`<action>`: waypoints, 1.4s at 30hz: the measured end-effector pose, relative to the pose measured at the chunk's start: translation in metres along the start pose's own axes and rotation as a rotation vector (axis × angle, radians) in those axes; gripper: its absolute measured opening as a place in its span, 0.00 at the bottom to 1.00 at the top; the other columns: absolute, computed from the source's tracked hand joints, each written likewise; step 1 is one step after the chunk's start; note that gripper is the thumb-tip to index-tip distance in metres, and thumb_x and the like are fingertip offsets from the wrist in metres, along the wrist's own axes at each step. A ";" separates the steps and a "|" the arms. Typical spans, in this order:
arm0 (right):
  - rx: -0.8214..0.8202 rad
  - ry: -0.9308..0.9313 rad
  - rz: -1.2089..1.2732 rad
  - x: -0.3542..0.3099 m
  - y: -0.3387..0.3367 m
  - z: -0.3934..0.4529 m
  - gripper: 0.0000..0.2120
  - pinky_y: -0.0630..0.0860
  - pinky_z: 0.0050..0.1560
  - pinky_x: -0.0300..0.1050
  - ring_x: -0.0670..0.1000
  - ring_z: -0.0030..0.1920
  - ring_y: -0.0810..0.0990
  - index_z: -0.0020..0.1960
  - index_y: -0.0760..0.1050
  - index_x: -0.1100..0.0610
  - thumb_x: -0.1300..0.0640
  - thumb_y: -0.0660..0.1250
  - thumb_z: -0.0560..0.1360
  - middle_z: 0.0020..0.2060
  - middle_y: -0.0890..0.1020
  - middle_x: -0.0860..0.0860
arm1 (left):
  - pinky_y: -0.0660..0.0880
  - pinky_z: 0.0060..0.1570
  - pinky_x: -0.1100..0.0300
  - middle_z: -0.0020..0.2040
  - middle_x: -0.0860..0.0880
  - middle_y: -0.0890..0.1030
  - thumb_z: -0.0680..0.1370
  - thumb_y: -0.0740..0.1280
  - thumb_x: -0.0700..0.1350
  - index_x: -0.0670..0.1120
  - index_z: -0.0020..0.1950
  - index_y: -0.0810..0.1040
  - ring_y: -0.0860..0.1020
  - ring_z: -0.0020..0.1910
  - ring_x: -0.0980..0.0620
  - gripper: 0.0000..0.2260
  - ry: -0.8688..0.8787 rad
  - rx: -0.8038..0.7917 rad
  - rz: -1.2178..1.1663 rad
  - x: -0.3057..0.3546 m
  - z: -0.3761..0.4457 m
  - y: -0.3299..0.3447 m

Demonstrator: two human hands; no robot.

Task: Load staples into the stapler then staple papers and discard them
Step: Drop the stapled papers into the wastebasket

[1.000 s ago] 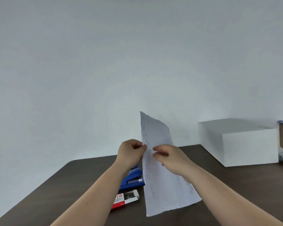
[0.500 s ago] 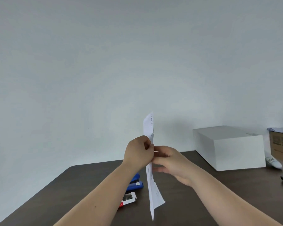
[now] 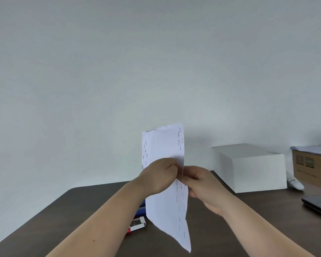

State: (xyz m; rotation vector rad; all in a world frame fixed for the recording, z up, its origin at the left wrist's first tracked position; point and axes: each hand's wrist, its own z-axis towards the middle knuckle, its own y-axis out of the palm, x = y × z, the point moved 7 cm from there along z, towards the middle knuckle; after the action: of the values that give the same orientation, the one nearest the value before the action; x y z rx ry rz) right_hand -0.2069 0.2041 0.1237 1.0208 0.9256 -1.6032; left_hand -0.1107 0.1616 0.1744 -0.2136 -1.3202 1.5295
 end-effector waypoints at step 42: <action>0.101 0.214 0.295 0.068 -0.074 0.012 0.11 0.81 0.48 0.50 0.57 0.48 0.84 0.56 0.80 0.63 0.63 0.65 0.76 0.50 0.85 0.58 | 0.79 0.47 0.54 0.50 0.45 0.86 0.78 0.67 0.44 0.42 0.52 0.83 0.85 0.46 0.48 0.08 -0.397 0.159 -0.842 -0.128 -0.020 0.016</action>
State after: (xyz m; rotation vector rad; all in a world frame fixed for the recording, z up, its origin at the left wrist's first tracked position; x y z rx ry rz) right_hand -0.2921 0.1877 0.0710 1.3526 0.7969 -1.3224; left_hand -0.0512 0.0772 0.0938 0.7033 -1.3283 0.9516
